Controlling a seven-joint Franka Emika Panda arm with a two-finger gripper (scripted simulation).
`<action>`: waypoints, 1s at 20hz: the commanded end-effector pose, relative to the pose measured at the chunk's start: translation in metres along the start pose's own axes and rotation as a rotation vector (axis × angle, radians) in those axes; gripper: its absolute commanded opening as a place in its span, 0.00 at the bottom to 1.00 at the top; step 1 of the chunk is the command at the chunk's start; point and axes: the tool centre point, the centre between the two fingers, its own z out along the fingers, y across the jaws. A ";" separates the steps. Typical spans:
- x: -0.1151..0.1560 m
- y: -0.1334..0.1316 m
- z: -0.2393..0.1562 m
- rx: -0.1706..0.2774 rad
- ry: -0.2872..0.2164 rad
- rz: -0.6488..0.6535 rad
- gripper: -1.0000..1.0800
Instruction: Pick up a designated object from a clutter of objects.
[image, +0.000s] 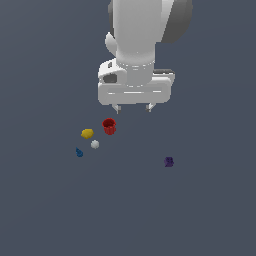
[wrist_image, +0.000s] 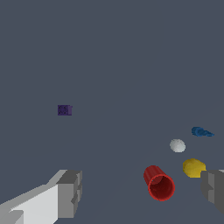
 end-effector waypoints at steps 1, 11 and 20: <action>0.000 0.000 0.000 0.000 0.000 0.000 0.96; 0.005 0.015 0.000 0.020 0.006 0.014 0.96; 0.006 0.024 0.013 0.021 0.005 0.006 0.96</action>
